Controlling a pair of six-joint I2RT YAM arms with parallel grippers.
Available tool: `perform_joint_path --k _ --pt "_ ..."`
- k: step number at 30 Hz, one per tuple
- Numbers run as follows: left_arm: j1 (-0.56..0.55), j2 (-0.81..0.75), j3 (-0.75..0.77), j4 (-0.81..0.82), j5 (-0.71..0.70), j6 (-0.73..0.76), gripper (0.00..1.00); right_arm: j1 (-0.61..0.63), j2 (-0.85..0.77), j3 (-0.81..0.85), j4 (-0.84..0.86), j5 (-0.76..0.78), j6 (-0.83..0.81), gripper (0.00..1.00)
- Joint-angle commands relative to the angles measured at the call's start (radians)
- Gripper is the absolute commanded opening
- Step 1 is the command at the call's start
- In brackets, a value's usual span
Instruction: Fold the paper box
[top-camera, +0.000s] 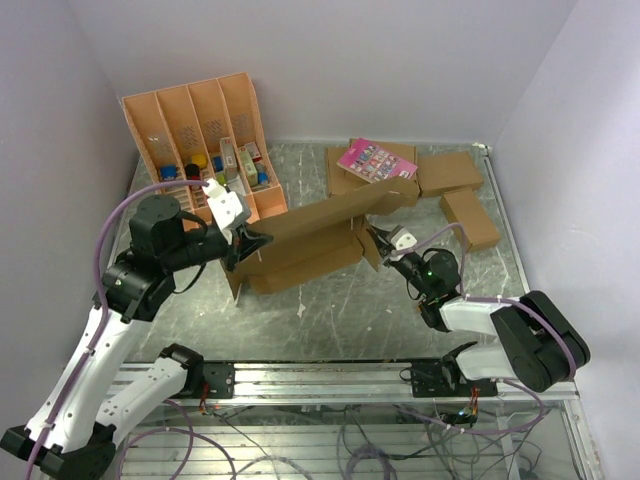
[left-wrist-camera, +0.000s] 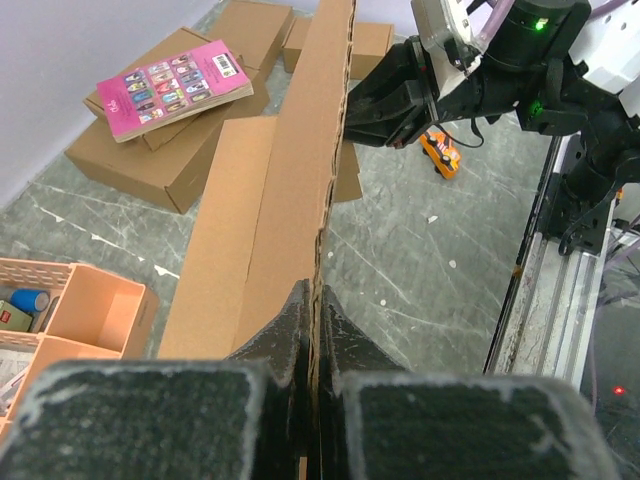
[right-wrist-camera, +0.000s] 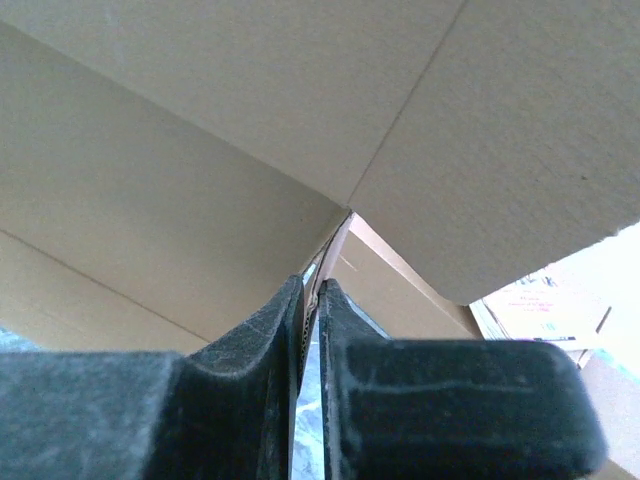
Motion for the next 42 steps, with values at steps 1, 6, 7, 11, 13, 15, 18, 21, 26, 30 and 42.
perform_joint_path --k 1,6,7,11,13,15,18,21,26,30,42 --pt "-0.003 0.009 0.01 -0.099 -0.012 0.031 0.07 0.016 -0.019 -0.019 -0.107 -0.182 -0.057 0.09" --pt "-0.003 0.015 0.019 -0.116 -0.005 0.048 0.07 0.006 -0.022 0.045 -0.241 -0.186 -0.038 0.14" --pt "-0.003 0.017 0.02 -0.117 -0.005 0.051 0.07 0.001 -0.024 0.061 -0.274 -0.197 -0.038 0.15" --pt "-0.004 0.02 0.022 -0.115 -0.003 0.055 0.07 -0.031 -0.038 0.112 -0.404 -0.298 -0.058 0.23" --pt "-0.004 0.022 0.023 -0.113 -0.003 0.056 0.07 -0.05 -0.039 0.153 -0.505 -0.373 -0.083 0.3" --pt "-0.002 0.024 0.023 -0.11 -0.006 0.057 0.07 -0.066 -0.04 0.184 -0.59 -0.438 -0.122 0.36" --pt "-0.004 0.023 0.02 -0.104 -0.01 0.054 0.07 -0.085 -0.046 0.201 -0.654 -0.505 -0.167 0.44" --pt "-0.004 0.022 0.015 -0.092 -0.011 0.046 0.07 -0.113 -0.049 0.213 -0.718 -0.562 -0.218 0.52" --pt "-0.004 0.022 0.014 -0.087 -0.015 0.039 0.07 -0.189 -0.047 0.222 -0.768 -0.655 -0.258 0.66" --pt "-0.003 0.029 0.023 -0.09 -0.012 0.044 0.07 -0.241 -0.022 0.258 -0.809 -0.72 -0.288 0.68" --pt "-0.003 0.012 0.038 -0.084 0.029 0.036 0.07 -0.454 -0.037 0.304 -0.772 -0.82 -0.096 0.44"
